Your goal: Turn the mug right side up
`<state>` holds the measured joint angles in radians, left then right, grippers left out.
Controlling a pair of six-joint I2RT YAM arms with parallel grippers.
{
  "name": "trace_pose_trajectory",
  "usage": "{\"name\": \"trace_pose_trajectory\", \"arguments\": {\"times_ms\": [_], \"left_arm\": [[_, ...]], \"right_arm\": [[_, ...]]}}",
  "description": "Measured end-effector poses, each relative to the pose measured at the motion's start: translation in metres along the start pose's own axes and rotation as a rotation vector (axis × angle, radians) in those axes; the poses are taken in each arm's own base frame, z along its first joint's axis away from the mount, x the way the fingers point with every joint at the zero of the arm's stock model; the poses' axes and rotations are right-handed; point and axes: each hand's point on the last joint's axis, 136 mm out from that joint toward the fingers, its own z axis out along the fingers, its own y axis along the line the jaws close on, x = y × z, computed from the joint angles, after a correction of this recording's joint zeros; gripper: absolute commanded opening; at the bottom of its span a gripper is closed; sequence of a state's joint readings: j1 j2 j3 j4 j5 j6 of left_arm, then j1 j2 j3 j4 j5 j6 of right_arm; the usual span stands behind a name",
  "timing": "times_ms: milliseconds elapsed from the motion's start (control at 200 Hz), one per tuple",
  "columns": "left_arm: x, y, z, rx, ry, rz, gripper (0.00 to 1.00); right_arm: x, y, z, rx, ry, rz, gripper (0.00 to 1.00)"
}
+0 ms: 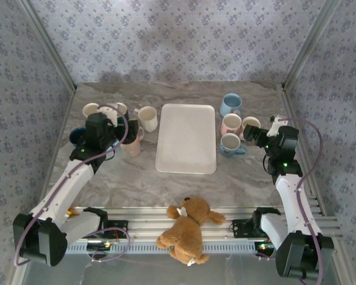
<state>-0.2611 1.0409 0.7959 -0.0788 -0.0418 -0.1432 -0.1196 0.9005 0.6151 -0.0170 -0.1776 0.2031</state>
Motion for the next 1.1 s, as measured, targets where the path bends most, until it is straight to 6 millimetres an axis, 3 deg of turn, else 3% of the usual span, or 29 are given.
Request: {"name": "trace_pose_trajectory", "arguments": {"times_ms": [255,440,545,849,1099], "left_arm": [[0.028,0.074,0.012,-0.251,0.018,0.007,0.99],[0.071,0.112,0.020,-0.363,0.060,-0.016,1.00],[0.087,0.119,0.024,-0.379,0.056,-0.019,1.00],[0.083,0.121,0.033,-0.332,-0.027,-0.026,1.00],[0.080,0.120,0.040,-0.313,-0.052,-0.018,0.99]], "right_arm": [[-0.012,-0.020,0.018,0.079,-0.053,-0.081,1.00],[-0.005,-0.026,0.033,0.085,-0.043,-0.116,1.00],[0.001,-0.028,0.041,0.086,-0.037,-0.119,1.00],[0.027,-0.023,0.057,0.058,-0.008,-0.159,1.00],[0.026,-0.019,0.058,0.044,-0.025,-0.183,1.00]]}}
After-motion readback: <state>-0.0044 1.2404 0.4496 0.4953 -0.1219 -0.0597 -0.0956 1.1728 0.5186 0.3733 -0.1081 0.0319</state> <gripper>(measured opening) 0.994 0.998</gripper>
